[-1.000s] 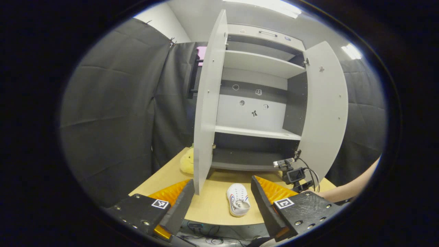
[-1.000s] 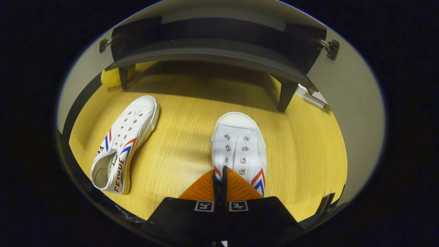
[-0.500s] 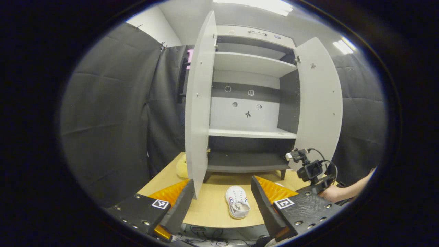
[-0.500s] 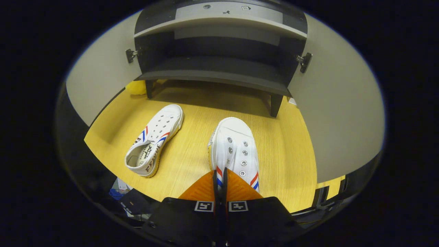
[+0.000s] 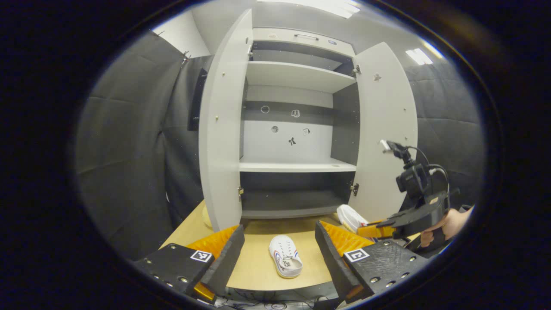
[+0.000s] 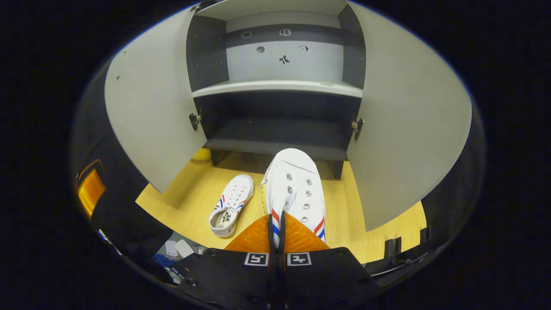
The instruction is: Grab one shoe with the right hand and put it into the shoe cabinet, grab the other shoe with the left hand and put it into the shoe cabinet; then close the right door with the right hand and the left door with the left hand.
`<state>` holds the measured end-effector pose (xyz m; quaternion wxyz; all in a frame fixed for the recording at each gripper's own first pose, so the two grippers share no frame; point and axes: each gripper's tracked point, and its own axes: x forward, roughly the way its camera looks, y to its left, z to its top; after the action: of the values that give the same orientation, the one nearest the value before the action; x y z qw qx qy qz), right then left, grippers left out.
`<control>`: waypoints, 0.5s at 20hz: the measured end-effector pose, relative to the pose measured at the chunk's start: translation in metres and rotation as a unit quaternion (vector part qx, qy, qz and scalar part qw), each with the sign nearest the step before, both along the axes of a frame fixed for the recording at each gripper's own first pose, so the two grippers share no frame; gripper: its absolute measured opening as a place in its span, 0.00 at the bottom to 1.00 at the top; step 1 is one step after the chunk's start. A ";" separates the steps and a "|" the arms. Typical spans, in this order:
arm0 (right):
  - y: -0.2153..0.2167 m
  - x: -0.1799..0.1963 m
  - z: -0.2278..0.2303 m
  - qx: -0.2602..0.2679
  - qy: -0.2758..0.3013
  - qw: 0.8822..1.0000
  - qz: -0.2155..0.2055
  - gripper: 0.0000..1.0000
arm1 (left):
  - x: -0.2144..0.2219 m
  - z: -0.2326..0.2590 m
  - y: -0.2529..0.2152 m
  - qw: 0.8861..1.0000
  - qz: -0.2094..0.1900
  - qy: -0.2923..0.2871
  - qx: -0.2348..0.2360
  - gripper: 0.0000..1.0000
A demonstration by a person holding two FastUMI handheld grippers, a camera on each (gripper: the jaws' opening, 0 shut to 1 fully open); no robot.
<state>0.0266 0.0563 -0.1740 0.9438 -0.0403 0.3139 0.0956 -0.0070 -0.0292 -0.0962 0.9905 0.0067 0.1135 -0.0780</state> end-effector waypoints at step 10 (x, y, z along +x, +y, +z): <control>0.035 0.133 0.156 0.040 -0.162 0.986 0.028 0.01 | 0.030 0.046 -0.017 1.000 0.006 -0.023 0.003 0.89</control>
<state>0.1593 0.0911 -0.0180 0.9799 -0.0264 0.1518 0.1271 0.0231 -0.0460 -0.0505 0.9932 0.0106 0.0905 -0.0720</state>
